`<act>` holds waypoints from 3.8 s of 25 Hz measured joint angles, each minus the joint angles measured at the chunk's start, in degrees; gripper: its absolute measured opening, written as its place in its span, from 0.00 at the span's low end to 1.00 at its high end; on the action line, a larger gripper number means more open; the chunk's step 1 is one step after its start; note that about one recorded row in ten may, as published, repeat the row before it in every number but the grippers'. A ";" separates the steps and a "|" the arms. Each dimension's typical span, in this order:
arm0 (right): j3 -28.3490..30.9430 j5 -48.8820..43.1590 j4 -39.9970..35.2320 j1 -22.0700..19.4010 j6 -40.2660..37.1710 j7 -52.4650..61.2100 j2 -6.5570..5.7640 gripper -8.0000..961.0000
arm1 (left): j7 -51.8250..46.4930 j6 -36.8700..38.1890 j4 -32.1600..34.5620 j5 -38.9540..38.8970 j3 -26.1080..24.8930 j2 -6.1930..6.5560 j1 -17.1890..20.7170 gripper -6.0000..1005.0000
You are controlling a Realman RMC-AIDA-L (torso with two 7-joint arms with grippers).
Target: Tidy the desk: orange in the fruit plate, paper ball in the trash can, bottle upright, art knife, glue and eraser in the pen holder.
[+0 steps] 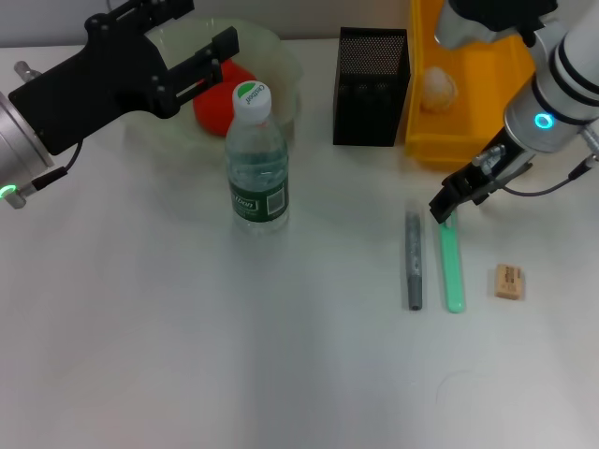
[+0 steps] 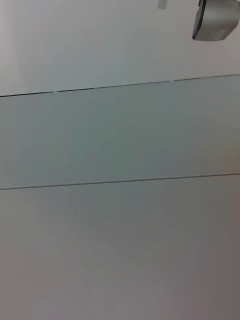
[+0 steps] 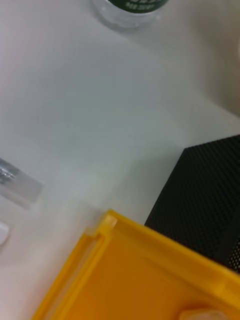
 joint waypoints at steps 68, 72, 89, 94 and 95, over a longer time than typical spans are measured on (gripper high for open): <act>-0.29 2.30 10.17 3.70 3.94 1.18 -0.01 0.35 | 2.98 -0.09 -3.57 0.25 -4.65 0.08 -2.29 0.67; -0.28 2.30 10.16 3.72 3.74 1.19 -0.09 0.26 | 3.00 -0.12 -3.55 0.23 -4.67 0.08 -2.29 0.67; 19.21 25.82 -12.35 -11.62 -6.84 -15.09 -1.18 0.19 | 3.00 -0.39 -3.66 0.04 -5.12 -0.09 -2.43 0.67; 30.51 62.02 3.35 -19.55 -4.52 -48.80 -2.13 0.19 | 3.00 -0.35 -4.60 -0.14 -5.39 -0.16 -3.14 0.67; 30.51 62.02 3.35 -19.55 -4.52 -48.80 -2.13 0.19 | 3.00 -0.35 -4.60 -0.14 -5.39 -0.16 -3.14 0.67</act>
